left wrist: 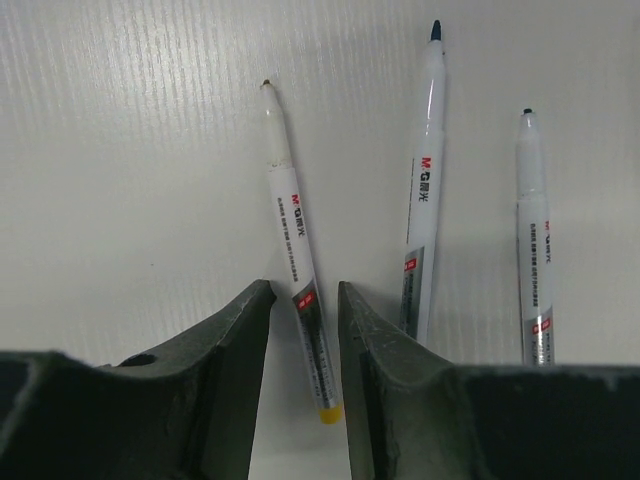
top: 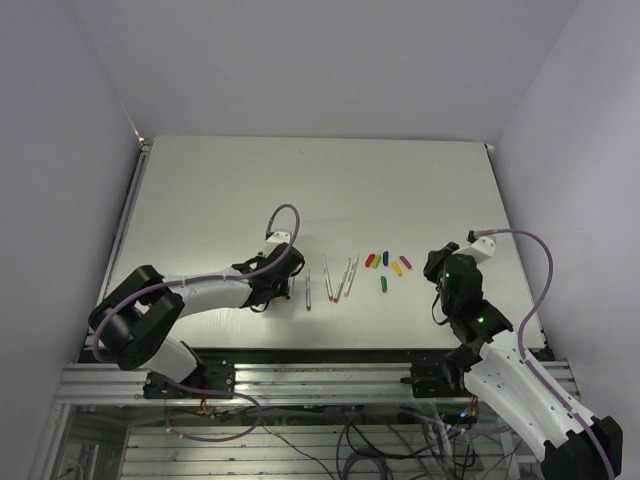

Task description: Insert the pens into the pen caps

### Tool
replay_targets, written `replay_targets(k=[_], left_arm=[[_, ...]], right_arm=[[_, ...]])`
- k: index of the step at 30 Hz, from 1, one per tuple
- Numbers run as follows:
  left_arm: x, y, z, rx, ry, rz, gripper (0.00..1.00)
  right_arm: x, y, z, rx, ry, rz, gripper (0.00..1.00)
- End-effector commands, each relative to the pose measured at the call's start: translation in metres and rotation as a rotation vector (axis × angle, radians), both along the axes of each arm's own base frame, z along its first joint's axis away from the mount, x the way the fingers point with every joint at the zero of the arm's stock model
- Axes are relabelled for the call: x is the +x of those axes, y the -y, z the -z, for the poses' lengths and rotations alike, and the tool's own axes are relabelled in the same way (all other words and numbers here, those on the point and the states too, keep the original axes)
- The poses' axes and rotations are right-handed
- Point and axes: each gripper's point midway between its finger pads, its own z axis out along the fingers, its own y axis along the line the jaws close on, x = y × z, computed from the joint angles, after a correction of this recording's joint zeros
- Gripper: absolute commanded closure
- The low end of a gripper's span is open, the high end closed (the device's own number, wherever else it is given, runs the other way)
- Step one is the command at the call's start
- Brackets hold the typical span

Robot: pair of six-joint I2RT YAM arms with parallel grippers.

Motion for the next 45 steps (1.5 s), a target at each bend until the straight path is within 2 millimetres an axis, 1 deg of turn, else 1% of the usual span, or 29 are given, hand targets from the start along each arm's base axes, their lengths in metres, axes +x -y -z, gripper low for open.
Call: replay_targets(k=[1, 5, 6, 8, 9, 10, 12, 13, 16, 20, 22, 25, 30, 33, 35, 38, 41, 45], left_arm=[[-0.008, -0.009, 0.012, 0.065, -0.048, -0.015, 0.57], [-0.011, -0.009, 0.02, 0.072, -0.073, -0.013, 0.58], [-0.011, -0.009, 0.021, 0.072, -0.078, -0.013, 0.6], [-0.013, -0.009, 0.022, 0.07, -0.086, -0.012, 0.68], [-0.014, -0.009, 0.023, 0.069, -0.09, -0.012, 0.74], [-0.015, -0.009, 0.024, 0.069, -0.096, -0.009, 0.82], [-0.017, -0.01, 0.025, 0.075, -0.104, -0.009, 0.91], [-0.018, -0.011, 0.026, 0.078, -0.107, -0.008, 0.93], [-0.019, -0.014, 0.028, 0.092, -0.112, -0.009, 0.93], [-0.017, -0.012, 0.026, 0.08, -0.101, -0.001, 0.93], [-0.015, -0.009, 0.021, 0.06, -0.083, 0.006, 0.93], [-0.01, -0.006, 0.009, 0.039, -0.043, 0.012, 0.93], [0.001, -0.003, -0.023, -0.004, 0.046, 0.003, 0.93], [0.003, 0.0, -0.039, -0.048, 0.085, 0.009, 0.93], [0.003, 0.003, -0.049, -0.077, 0.101, 0.02, 0.93], [0.001, 0.008, -0.059, -0.124, 0.116, 0.047, 0.93], [-0.003, 0.019, -0.067, -0.184, 0.123, 0.096, 0.93], [-0.008, 0.033, -0.078, -0.275, 0.15, 0.166, 0.93]], right_arm=[[0.0, 0.0, -0.003, 0.008, 0.005, 0.003, 0.84], [0.0, 0.0, -0.005, 0.002, 0.003, 0.0, 0.84], [-0.001, 0.0, -0.005, -0.001, 0.001, -0.001, 0.84], [-0.001, 0.0, -0.005, -0.004, -0.005, -0.002, 0.84], [-0.001, 0.001, -0.005, -0.005, -0.009, -0.001, 0.83], [-0.002, 0.001, -0.005, -0.005, -0.012, 0.0, 0.83], [-0.001, 0.001, -0.003, -0.012, -0.025, 0.003, 0.82], [-0.001, 0.001, -0.002, -0.014, -0.03, 0.006, 0.81], [-0.001, 0.003, 0.003, -0.023, -0.053, 0.017, 0.77], [0.001, 0.001, 0.014, -0.05, -0.103, 0.007, 0.64], [0.003, -0.003, 0.021, -0.074, -0.139, -0.023, 0.62], [0.006, -0.008, 0.033, -0.119, -0.221, -0.058, 0.62], [0.012, -0.024, 0.058, -0.177, -0.356, -0.154, 0.65], [0.017, -0.032, 0.068, -0.199, -0.411, -0.198, 0.69], [0.02, -0.037, 0.071, -0.208, -0.434, -0.228, 0.71], [0.025, -0.047, 0.074, -0.209, -0.448, -0.283, 0.71], [0.029, -0.056, 0.078, -0.21, -0.464, -0.333, 0.69], [0.031, -0.061, 0.084, -0.215, -0.493, -0.359, 0.66]])
